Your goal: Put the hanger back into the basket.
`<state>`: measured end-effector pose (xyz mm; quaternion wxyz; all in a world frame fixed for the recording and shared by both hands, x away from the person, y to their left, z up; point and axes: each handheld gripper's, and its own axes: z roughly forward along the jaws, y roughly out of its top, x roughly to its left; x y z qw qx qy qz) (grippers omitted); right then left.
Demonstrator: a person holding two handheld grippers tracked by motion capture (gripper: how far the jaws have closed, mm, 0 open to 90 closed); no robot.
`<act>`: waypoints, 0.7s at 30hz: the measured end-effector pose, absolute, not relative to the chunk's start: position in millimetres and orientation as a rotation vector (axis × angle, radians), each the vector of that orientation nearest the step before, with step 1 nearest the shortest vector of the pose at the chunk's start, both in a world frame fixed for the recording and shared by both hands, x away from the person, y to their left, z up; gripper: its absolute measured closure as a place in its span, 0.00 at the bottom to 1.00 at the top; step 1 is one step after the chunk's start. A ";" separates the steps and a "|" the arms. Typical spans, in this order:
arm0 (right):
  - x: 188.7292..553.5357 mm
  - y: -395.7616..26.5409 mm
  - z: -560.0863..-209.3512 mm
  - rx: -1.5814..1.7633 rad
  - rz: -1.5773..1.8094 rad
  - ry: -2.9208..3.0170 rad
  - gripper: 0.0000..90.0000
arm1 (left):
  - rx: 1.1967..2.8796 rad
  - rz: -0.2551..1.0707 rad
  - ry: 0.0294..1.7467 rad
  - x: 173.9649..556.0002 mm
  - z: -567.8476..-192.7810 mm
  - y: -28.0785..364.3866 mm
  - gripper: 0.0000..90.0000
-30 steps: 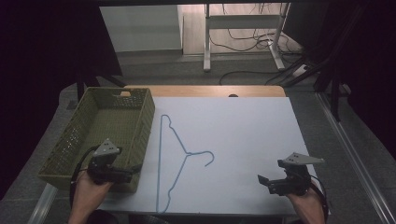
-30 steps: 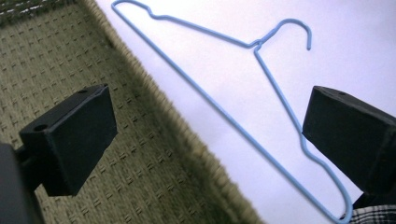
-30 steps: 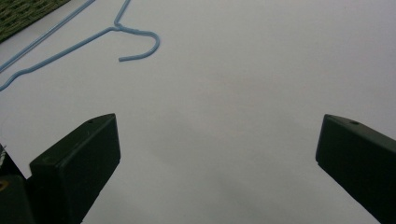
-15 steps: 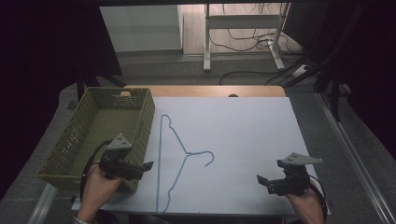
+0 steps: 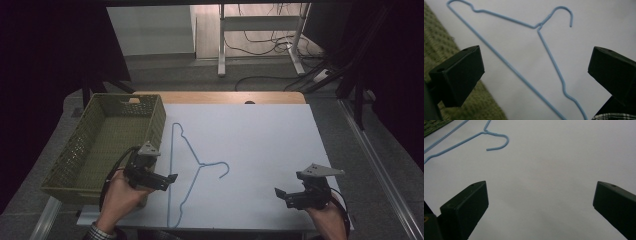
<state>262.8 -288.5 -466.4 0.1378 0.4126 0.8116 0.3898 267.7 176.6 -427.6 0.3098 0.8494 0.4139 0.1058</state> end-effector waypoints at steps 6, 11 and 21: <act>262.9 -288.0 -466.8 1.190 1.118 2.354 0.00 | 2.279 0.237 1.083 275.8 -433.0 157.4 0.00; 263.1 -288.1 -467.3 1.188 1.116 2.359 0.00 | 2.303 0.226 1.081 281.4 -438.3 146.2 0.03; 263.0 -287.3 -467.8 1.186 1.112 2.365 0.00 | 2.349 0.227 1.069 300.1 -455.6 122.9 0.11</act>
